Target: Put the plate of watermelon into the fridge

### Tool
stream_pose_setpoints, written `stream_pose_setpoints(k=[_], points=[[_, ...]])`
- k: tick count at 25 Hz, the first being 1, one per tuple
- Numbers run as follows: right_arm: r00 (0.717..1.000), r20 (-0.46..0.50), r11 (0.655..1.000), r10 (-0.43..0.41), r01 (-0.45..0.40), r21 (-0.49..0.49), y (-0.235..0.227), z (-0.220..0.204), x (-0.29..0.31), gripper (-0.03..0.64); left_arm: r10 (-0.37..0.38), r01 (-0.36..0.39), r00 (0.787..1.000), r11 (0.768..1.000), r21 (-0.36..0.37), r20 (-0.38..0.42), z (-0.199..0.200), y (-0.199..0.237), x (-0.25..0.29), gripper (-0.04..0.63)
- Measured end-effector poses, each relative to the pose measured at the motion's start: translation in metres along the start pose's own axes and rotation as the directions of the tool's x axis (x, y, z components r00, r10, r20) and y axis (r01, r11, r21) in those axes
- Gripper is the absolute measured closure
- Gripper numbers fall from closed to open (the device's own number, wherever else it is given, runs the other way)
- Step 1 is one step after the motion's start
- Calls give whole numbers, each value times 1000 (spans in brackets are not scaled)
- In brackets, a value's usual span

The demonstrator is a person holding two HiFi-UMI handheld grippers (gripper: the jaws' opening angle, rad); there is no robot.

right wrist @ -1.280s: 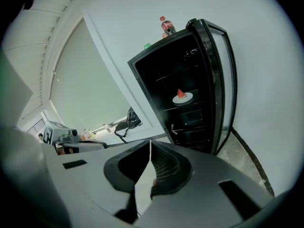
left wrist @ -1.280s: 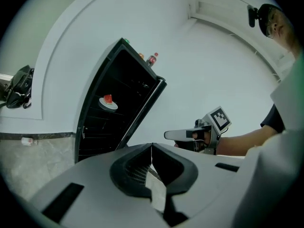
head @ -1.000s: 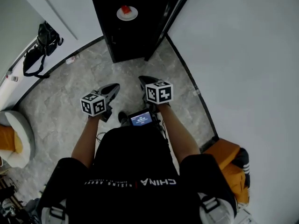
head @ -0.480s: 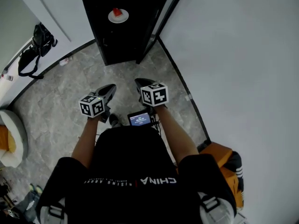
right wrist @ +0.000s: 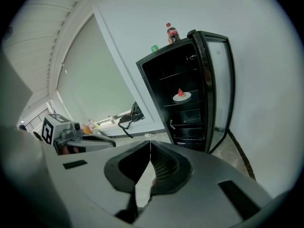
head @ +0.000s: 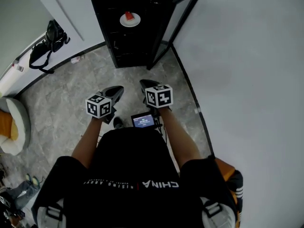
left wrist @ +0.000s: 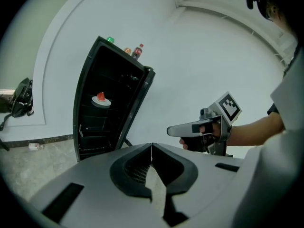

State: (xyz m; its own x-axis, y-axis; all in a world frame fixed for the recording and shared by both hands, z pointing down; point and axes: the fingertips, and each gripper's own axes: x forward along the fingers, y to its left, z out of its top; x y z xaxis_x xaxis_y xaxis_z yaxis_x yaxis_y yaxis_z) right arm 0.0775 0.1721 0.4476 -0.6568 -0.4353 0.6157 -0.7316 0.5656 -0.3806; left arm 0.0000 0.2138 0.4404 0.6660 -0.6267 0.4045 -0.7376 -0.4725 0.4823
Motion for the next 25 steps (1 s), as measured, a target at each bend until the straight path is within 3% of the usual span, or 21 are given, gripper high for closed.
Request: stream_pose_setpoints(k=[8, 18, 25], points=[[1000, -9, 1000, 27, -27, 1, 1, 1, 11, 600, 55, -56, 998, 998, 40, 28, 11, 9, -2, 581], [1000, -3, 1000, 27, -27, 3, -3, 9, 10, 600, -15, 14, 999, 999, 33, 41, 19, -1, 8, 583], [1000, -2, 1000, 1, -1, 5, -11, 9, 3, 600, -8, 6, 1000, 999, 49, 26, 18, 0, 13, 582]])
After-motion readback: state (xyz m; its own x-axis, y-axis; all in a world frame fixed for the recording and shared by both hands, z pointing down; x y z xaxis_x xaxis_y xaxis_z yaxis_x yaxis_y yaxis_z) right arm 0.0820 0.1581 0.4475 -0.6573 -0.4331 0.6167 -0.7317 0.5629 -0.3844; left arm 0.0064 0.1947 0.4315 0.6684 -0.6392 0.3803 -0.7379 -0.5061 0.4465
